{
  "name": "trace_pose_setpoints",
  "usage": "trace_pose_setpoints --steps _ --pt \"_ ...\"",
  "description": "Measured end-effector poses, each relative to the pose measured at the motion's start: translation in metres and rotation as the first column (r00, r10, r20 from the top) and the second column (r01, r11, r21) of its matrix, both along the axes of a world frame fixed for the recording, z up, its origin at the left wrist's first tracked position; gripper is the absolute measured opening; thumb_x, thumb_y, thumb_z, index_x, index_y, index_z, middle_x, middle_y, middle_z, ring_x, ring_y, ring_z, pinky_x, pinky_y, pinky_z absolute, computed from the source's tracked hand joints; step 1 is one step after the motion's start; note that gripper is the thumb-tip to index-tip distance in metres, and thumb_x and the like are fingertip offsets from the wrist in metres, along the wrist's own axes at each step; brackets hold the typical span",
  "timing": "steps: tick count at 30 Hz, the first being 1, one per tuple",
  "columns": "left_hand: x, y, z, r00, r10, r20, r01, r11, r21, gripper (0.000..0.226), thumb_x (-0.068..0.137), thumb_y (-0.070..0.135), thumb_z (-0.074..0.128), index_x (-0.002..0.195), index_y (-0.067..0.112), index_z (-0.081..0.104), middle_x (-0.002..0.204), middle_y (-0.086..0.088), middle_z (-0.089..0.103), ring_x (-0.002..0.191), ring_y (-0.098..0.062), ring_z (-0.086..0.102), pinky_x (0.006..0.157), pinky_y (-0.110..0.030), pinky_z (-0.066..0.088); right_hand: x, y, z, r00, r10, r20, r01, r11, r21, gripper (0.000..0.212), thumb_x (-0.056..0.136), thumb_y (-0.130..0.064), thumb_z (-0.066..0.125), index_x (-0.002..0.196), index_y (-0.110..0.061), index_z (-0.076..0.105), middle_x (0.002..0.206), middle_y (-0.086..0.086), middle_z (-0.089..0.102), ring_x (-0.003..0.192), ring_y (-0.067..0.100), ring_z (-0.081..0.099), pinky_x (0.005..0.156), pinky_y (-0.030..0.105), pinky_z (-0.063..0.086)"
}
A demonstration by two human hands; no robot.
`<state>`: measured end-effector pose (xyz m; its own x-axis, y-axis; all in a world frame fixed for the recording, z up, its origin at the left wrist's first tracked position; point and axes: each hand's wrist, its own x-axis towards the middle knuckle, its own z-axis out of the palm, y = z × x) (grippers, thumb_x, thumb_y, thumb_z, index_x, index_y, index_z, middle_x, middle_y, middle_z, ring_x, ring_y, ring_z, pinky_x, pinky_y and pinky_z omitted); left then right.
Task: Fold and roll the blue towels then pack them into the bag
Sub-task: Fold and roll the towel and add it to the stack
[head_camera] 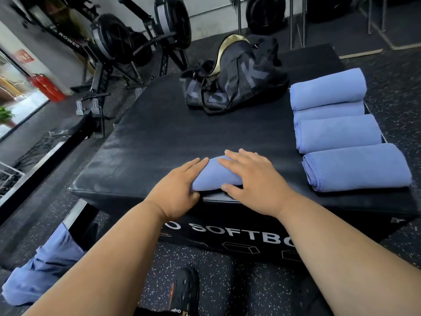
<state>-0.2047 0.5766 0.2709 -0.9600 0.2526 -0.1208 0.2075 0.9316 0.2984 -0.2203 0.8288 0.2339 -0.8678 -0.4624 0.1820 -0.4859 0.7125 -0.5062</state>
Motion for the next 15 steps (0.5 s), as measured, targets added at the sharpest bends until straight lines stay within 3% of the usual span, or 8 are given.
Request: trace_pose_setpoints --steps 3,7,10,13,15 --pt "0.002 0.005 -0.002 0.995 0.03 -0.092 -0.03 1.0 0.001 0.083 0.09 0.009 0.059 0.163 0.038 0.033 0.169 0.009 0.035 0.153 -0.012 0.035 0.122 -0.026 0.031 -0.001 0.002 0.001 1.0 -0.006 0.007 0.006 1.0 -0.008 0.07 0.096 -0.051 0.067 0.16 -0.042 0.038 0.171 -0.015 0.026 0.159 0.02 0.023 0.129 0.041 0.014" --pt "0.003 0.009 0.001 0.982 0.072 -0.176 -0.069 0.997 0.023 0.078 0.089 0.005 0.06 0.156 0.042 0.046 0.164 0.012 0.043 0.147 -0.015 0.046 0.118 -0.026 0.035 -0.002 0.002 -0.001 0.999 -0.031 0.015 0.033 0.996 -0.082 0.061 0.094 -0.043 0.069 0.152 -0.04 0.052 0.166 -0.012 0.04 0.147 0.023 0.042 0.123 0.044 0.028" --pt "0.003 0.014 0.014 0.937 0.056 -0.345 -0.031 0.997 0.077 0.075 0.084 -0.003 0.063 0.146 0.038 0.06 0.158 0.008 0.051 0.138 -0.02 0.056 0.111 -0.03 0.043 -0.001 0.005 -0.001 0.996 -0.079 -0.041 0.07 0.979 -0.19 0.054 0.088 -0.044 0.067 0.142 -0.038 0.063 0.155 -0.006 0.056 0.135 0.027 0.057 0.115 0.048 0.039" --pt "0.003 0.018 0.024 0.844 -0.022 -0.536 0.057 0.997 0.049 0.073 0.079 -0.009 0.069 0.143 0.025 0.065 0.155 -0.002 0.056 0.137 -0.033 0.057 0.111 -0.041 0.047 0.001 0.007 0.005 0.982 -0.123 -0.142 0.084 0.964 -0.253 0.052 0.088 -0.042 0.066 0.14 -0.035 0.065 0.153 -0.003 0.058 0.139 0.031 0.055 0.116 0.053 0.038" --pt "0.006 0.019 0.021 0.821 -0.085 -0.565 0.084 0.996 -0.026 0.071 0.08 -0.008 0.066 0.145 0.02 0.063 0.155 -0.008 0.054 0.14 -0.039 0.053 0.115 -0.044 0.042 0.002 0.012 0.007 0.978 -0.118 -0.174 0.078 0.972 -0.221 0.052 0.089 -0.04 0.066 0.14 -0.036 0.064 0.158 -0.005 0.052 0.144 0.03 0.05 0.12 0.052 0.034"
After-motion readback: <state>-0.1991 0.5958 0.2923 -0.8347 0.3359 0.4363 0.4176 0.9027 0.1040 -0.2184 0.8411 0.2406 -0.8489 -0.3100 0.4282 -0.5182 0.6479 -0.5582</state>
